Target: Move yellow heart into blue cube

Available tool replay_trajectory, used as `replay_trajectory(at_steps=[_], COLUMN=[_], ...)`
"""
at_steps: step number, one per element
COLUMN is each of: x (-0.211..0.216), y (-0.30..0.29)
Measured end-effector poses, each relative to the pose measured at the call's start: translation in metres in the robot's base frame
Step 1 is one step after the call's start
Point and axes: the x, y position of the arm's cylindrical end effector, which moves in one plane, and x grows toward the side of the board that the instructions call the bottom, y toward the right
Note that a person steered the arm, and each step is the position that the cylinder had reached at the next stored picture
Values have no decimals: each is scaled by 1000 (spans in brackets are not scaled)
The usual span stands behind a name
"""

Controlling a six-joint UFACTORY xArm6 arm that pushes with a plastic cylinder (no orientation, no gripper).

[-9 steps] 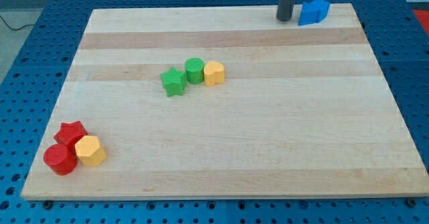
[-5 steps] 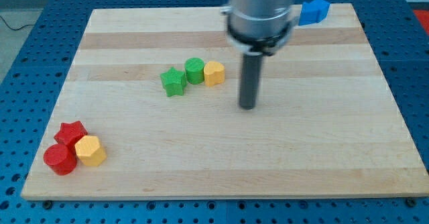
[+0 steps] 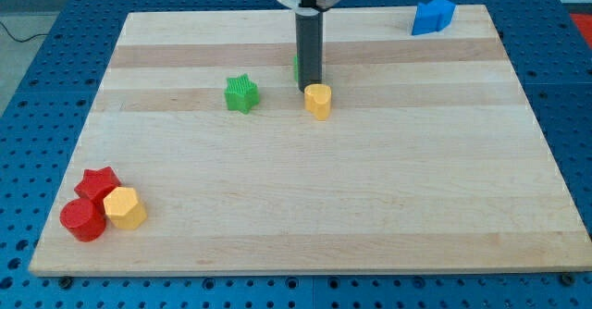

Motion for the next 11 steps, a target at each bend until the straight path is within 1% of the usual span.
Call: replay_trajectory(at_steps=[2, 3, 4, 5, 6, 7, 8, 9, 10, 11], x=[27, 44, 43, 13, -17, -11, -4, -15, -46, -71], y=[-59, -38, 32, 102, 137, 136, 105, 75, 97, 145])
